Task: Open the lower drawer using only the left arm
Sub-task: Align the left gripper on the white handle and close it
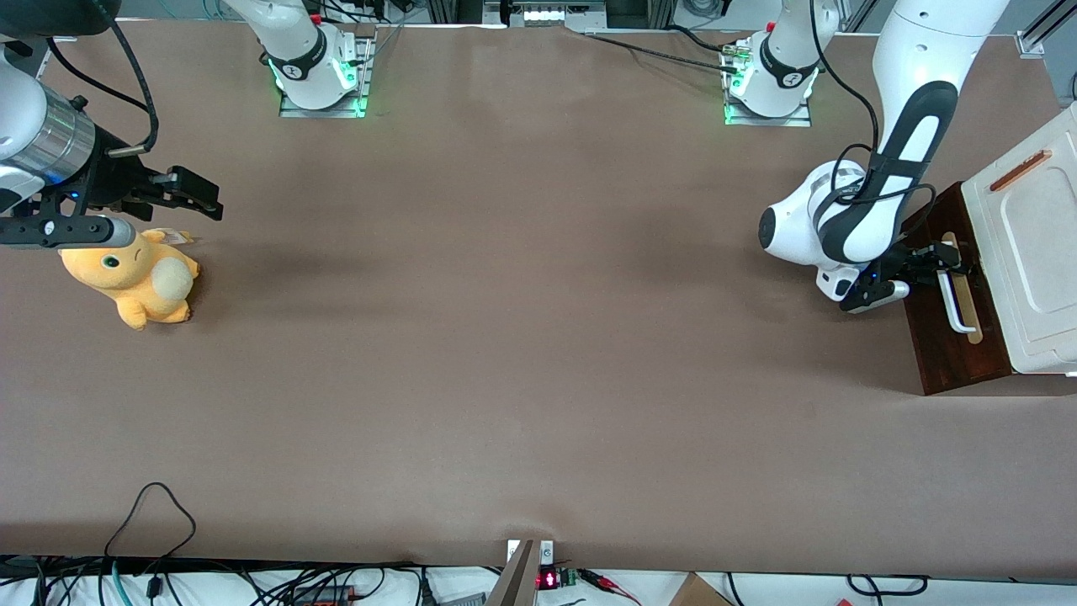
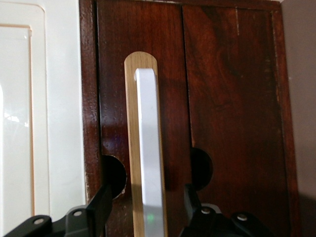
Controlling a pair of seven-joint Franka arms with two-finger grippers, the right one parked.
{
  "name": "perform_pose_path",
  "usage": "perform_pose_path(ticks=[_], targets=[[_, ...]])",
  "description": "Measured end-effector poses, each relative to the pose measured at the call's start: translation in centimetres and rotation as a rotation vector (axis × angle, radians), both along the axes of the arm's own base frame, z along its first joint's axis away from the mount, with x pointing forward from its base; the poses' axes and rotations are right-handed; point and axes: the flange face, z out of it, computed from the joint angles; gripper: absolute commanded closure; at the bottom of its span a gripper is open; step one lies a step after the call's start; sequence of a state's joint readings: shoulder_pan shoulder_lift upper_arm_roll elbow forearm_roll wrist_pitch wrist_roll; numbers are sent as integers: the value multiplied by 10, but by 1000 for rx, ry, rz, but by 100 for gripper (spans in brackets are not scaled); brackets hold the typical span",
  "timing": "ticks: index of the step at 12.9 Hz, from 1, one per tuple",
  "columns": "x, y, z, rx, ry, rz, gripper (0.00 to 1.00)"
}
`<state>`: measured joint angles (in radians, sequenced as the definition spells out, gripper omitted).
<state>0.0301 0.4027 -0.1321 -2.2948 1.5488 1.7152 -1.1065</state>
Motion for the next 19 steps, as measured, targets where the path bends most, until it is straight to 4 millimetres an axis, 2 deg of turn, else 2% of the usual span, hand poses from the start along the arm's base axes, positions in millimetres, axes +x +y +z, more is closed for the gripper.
perform_pose_path(ticks=[3, 7, 11, 19], targets=[[0, 4, -2, -3, 3, 1, 48], [0, 1, -3, -9, 7, -8, 48], [0, -4, -7, -21, 13, -20, 53], [1, -4, -7, -23, 12, -20, 54]])
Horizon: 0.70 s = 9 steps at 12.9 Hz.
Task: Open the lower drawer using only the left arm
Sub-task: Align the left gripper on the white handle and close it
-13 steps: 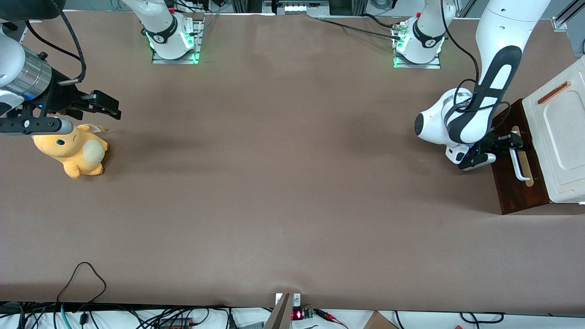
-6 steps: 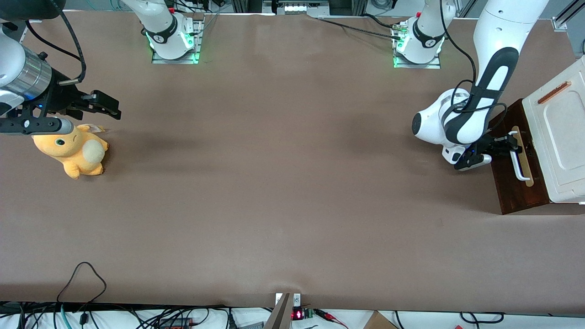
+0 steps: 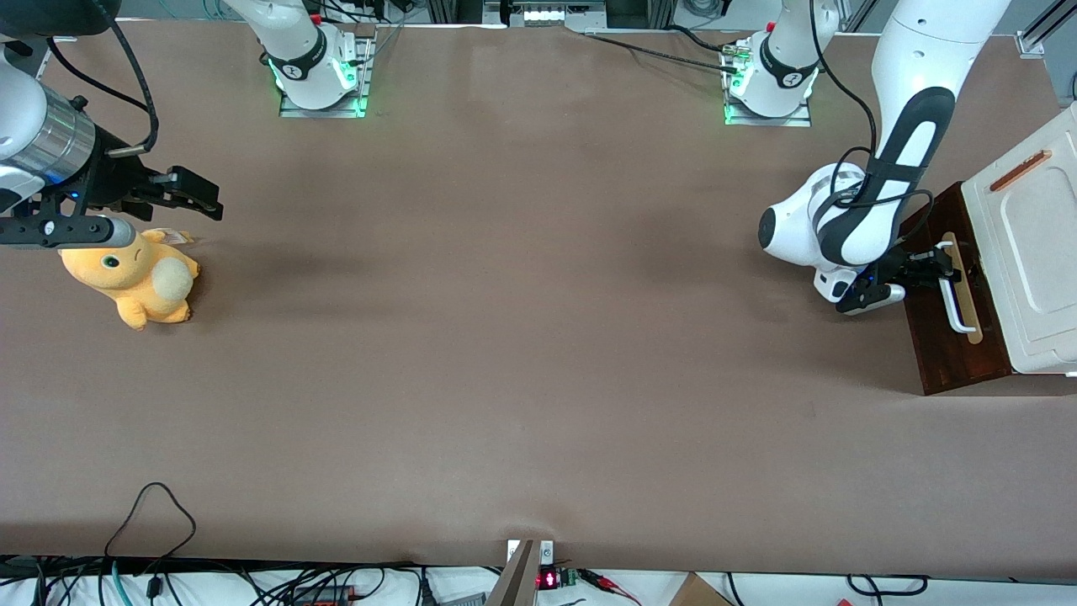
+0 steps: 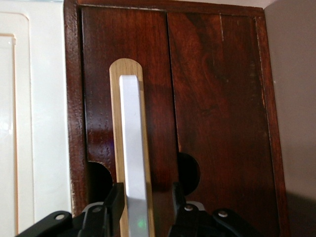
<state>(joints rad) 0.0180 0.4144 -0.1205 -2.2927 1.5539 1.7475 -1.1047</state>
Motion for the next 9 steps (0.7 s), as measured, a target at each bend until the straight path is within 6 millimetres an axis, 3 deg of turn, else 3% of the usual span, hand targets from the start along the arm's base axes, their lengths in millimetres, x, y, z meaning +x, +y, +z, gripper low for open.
perform_pose_path(ticks=[3, 5, 9], targets=[[0, 2, 0, 2, -1, 4, 54], [0, 6, 1, 4, -2, 10, 60], [2, 5, 2, 7, -6, 10, 97]])
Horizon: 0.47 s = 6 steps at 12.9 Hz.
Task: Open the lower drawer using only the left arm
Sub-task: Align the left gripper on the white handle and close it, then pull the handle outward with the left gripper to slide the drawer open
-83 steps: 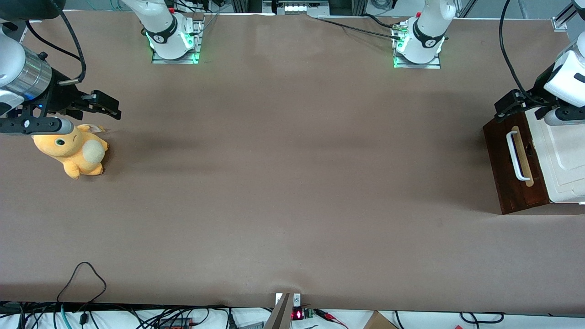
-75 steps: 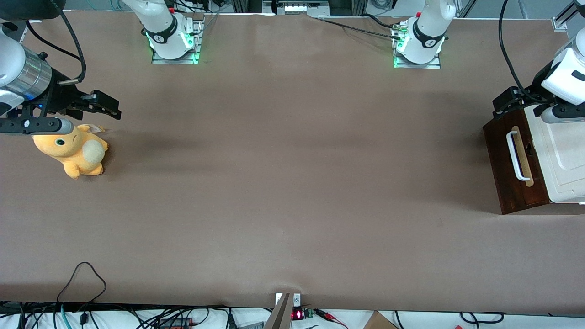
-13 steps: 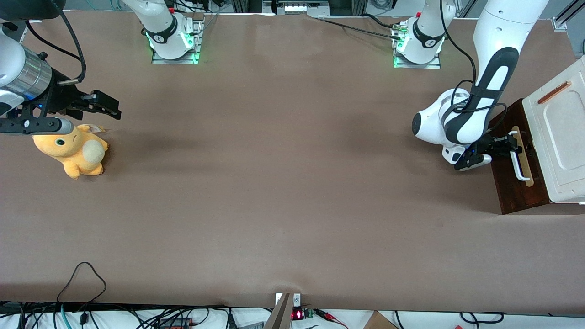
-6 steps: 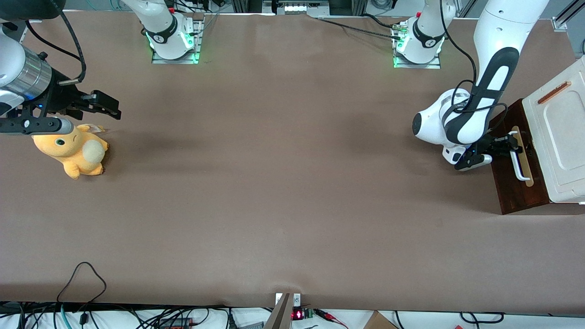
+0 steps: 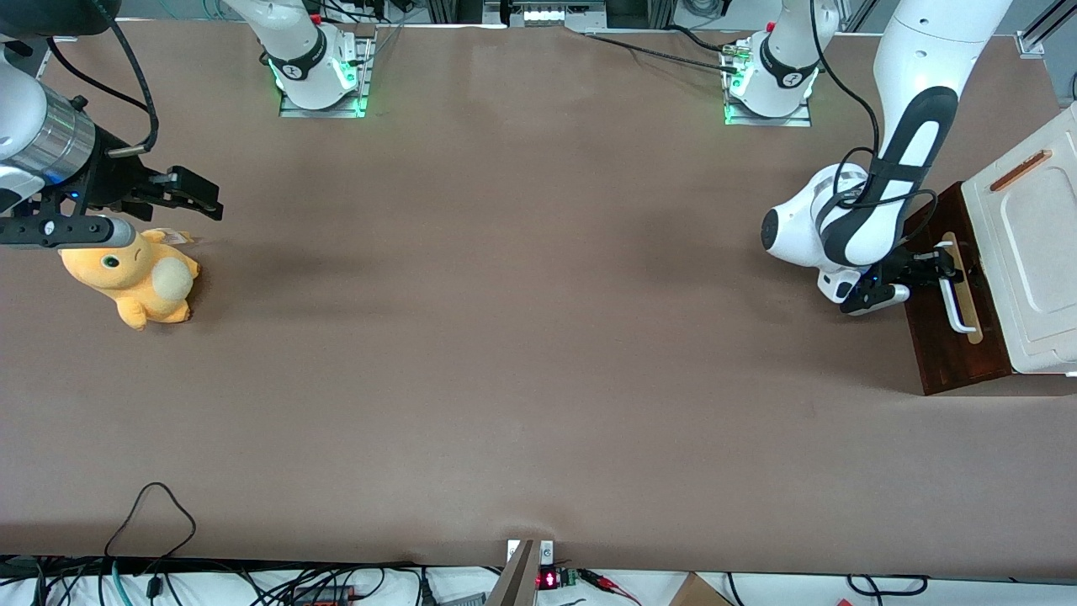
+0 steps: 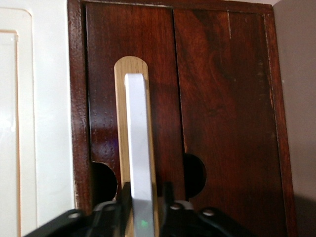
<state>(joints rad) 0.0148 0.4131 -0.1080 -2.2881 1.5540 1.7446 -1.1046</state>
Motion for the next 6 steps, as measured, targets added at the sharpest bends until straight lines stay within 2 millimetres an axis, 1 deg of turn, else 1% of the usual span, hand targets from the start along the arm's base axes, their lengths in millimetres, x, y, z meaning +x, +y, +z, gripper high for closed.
perform_pose_path(ticks=[1, 6], targets=[[0, 0, 0, 0, -1, 0, 100], [1, -1, 2, -1, -13, 1, 100]])
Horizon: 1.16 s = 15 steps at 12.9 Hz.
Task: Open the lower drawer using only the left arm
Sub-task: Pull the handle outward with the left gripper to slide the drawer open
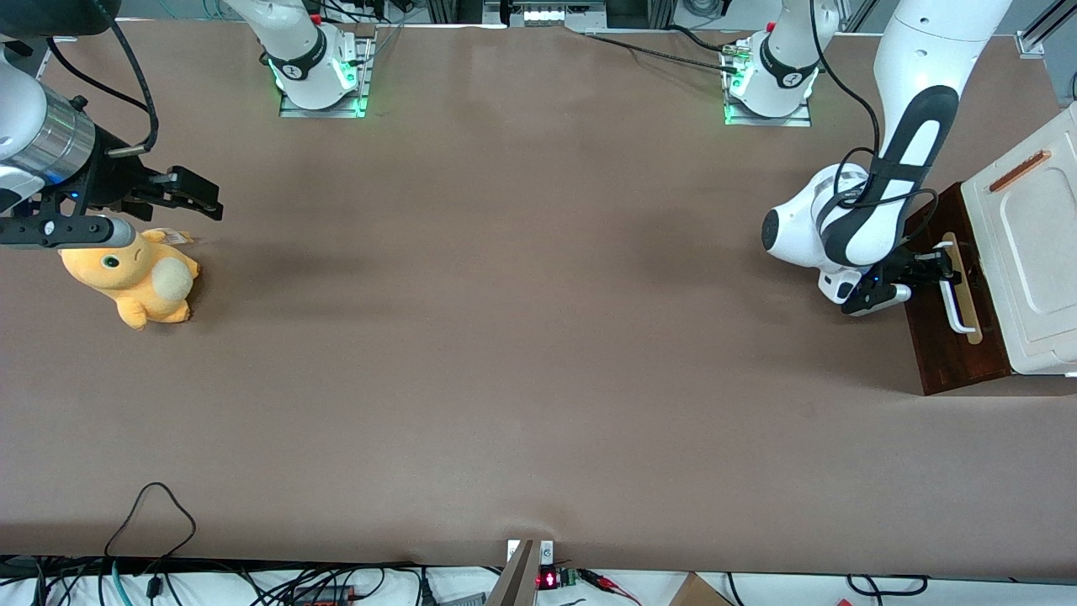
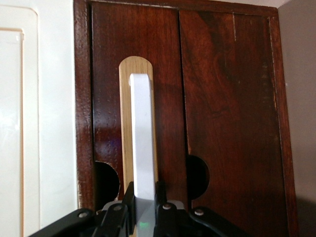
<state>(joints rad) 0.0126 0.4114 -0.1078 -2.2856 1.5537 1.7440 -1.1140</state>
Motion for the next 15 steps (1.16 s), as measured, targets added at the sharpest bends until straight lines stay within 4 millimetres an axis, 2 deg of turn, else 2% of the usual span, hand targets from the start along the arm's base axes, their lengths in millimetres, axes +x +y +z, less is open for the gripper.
perform_pose_path(ticks=[2, 4, 9, 10, 12, 13, 14, 15], targets=[[0, -5, 0, -6, -2, -6, 100], [2, -21, 2, -31, -11, -6, 100], [0, -96, 14, -116, -23, -51, 100], [-1, -103, 15, -121, -24, -60, 100], [-1, -106, 15, -124, -24, -63, 100], [-1, -106, 15, -124, -24, -63, 86], [-1, -106, 15, -125, -24, -61, 56], [-1, -106, 15, -127, -25, -57, 13]])
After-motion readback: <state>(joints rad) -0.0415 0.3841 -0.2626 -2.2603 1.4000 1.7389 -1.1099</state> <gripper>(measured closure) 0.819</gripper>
